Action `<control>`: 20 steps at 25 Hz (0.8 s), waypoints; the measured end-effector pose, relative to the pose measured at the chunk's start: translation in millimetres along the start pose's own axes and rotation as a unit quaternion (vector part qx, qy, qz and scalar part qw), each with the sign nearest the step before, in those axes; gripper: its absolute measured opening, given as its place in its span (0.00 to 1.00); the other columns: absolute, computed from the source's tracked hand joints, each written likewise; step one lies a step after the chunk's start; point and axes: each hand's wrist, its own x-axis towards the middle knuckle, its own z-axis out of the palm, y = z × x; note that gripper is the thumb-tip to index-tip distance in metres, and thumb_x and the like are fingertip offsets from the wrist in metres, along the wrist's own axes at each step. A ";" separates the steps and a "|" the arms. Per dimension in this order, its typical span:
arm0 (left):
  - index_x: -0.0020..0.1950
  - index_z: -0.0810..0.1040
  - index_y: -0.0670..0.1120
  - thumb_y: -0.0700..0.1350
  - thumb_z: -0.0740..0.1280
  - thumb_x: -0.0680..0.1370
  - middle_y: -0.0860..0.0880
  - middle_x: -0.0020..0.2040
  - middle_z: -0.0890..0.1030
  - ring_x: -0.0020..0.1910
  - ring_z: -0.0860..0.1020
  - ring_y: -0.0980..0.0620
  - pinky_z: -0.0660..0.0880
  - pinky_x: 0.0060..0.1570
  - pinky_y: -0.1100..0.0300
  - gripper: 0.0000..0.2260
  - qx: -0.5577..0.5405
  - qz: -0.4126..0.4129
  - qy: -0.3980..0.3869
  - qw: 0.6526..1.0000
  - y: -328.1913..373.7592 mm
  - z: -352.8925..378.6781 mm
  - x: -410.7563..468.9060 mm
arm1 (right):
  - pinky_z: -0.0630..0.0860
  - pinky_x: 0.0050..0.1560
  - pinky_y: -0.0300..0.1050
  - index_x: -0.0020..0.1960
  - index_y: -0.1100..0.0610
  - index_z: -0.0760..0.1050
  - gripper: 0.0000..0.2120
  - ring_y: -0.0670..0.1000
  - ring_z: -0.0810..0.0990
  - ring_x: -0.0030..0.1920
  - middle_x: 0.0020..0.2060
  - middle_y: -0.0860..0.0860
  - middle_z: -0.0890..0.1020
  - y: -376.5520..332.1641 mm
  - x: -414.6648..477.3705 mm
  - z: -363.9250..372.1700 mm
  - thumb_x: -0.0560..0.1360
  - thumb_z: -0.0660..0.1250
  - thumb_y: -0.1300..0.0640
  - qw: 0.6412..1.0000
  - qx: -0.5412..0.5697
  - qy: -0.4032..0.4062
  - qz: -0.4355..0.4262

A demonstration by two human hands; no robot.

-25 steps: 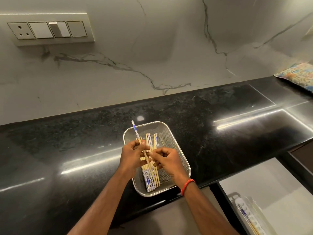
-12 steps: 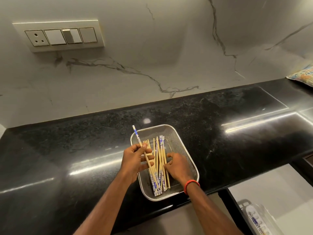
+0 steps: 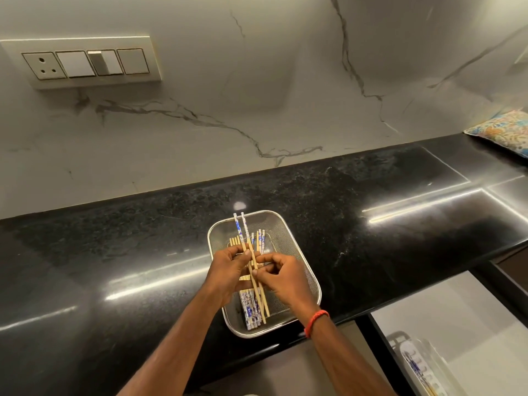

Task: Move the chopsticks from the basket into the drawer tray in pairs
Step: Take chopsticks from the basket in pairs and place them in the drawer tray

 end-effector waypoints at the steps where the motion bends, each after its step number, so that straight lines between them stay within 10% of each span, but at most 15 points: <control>1: 0.56 0.81 0.41 0.40 0.65 0.83 0.45 0.48 0.89 0.42 0.88 0.45 0.83 0.34 0.51 0.07 0.001 -0.001 -0.001 1.000 -0.9 0.5 -0.2 | 0.84 0.46 0.43 0.55 0.54 0.82 0.12 0.49 0.86 0.43 0.40 0.52 0.85 0.8 -1.5 0.4 0.72 0.76 0.59 1.000 -0.003 -0.003 -0.002; 10: 0.58 0.80 0.41 0.39 0.68 0.81 0.44 0.48 0.88 0.44 0.88 0.43 0.84 0.39 0.44 0.07 -0.032 0.003 0.021 0.999 0.1 -6.2 -5.8 | 0.76 0.34 0.31 0.47 0.50 0.81 0.03 0.44 0.84 0.37 0.39 0.48 0.86 2.3 8.2 -10.1 0.75 0.73 0.51 0.999 0.020 -0.006 0.027; 14: 0.58 0.80 0.42 0.39 0.67 0.82 0.46 0.48 0.88 0.44 0.88 0.44 0.83 0.35 0.49 0.07 -0.034 0.001 0.029 0.999 -0.2 -10.3 -9.3 | 0.75 0.37 0.35 0.46 0.49 0.80 0.04 0.42 0.81 0.39 0.39 0.44 0.82 17.3 19.8 -8.5 0.76 0.71 0.49 0.989 -0.140 0.017 0.046; 20: 0.58 0.80 0.42 0.39 0.67 0.82 0.46 0.49 0.88 0.44 0.88 0.44 0.83 0.34 0.52 0.07 -0.021 0.001 0.035 0.999 -2.2 -13.6 -11.6 | 0.76 0.40 0.36 0.59 0.53 0.77 0.14 0.42 0.81 0.38 0.44 0.48 0.84 32.1 27.7 11.2 0.74 0.73 0.58 0.976 -0.206 -0.018 0.070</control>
